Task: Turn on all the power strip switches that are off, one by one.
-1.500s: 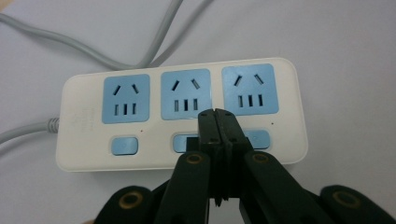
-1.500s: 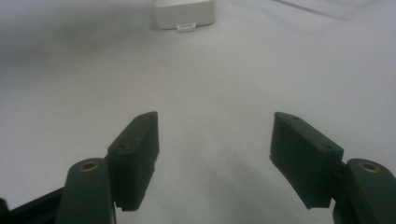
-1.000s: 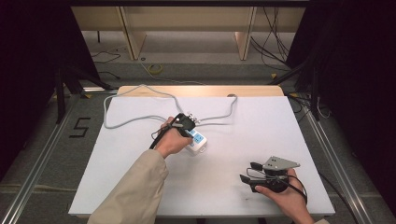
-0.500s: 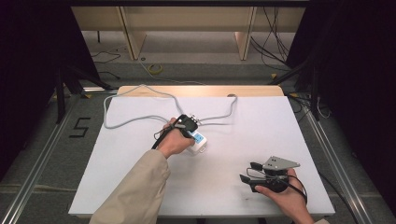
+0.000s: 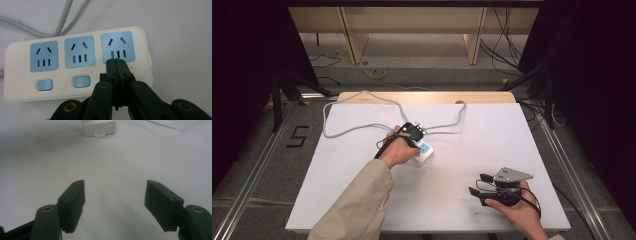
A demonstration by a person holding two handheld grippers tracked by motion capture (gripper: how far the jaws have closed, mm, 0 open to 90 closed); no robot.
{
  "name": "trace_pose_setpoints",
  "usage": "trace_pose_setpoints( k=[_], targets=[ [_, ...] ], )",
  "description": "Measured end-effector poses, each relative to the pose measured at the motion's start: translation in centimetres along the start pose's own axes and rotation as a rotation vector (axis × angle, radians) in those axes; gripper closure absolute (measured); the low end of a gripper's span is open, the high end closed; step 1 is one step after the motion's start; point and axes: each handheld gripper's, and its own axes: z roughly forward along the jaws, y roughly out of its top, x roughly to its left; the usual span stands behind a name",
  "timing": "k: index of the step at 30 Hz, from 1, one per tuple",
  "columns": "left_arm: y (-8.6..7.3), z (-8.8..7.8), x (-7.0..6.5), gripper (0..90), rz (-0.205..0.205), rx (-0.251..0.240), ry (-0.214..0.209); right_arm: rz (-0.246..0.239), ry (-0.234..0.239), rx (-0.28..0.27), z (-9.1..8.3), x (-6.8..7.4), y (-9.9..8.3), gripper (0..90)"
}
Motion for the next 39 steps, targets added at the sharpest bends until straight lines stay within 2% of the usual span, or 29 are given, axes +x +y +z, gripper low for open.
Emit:
trace_pose_setpoints(
  k=[4, 7, 10, 14, 16, 18, 19, 25, 29, 32, 39],
  targets=[
    [0.14, -0.10, -0.13, 90.0, 0.001, 0.003, -0.024, -0.003, 0.002, 0.002, 0.01, -0.05, -0.02, 33.4],
    [0.24, -0.04, -0.15, 90.0, 0.039, 0.034, 0.026, -0.006, 0.002, 0.003, 0.00, -0.06, 0.02, 33.4],
    [0.17, -0.01, 0.20, 90.0, 0.014, 0.027, 0.003, -0.004, 0.002, -0.002, -0.05, -0.03, 0.03, 33.4],
    [0.25, -0.05, 0.18, 90.0, 0.020, 0.023, 0.006, -0.005, 0.000, 0.000, -0.04, -0.09, 0.03, 33.4],
    [0.30, -0.11, 0.05, 90.0, 0.011, 0.011, -0.015, -0.003, 0.001, 0.001, -0.02, -0.08, 0.04, 33.4],
    [0.31, -0.12, -0.09, 90.0, 0.035, 0.027, 0.012, -0.002, 0.002, 0.001, 0.00, -0.07, 0.03, 33.4],
    [0.28, -0.12, -0.10, 90.0, 0.042, 0.030, 0.009, -0.002, 0.002, 0.001, 0.00, -0.07, 0.03, 33.4],
    [0.16, -0.09, 0.06, 90.0, 0.036, 0.031, 0.011, -0.003, 0.001, -0.001, -0.03, -0.07, 0.07, 33.4],
    [0.26, -0.02, -0.08, 90.0, 0.049, 0.032, 0.020, -0.004, 0.002, 0.000, -0.02, -0.05, 0.08, 33.5],
    [0.34, -0.09, -0.18, 90.0, 0.033, 0.018, 0.001, -0.004, 0.002, 0.002, 0.01, -0.07, 0.06, 33.5],
    [0.34, -0.07, -0.20, 90.0, 0.030, 0.026, -0.001, -0.005, 0.002, 0.003, 0.01, -0.06, 0.07, 33.6]
  ],
)
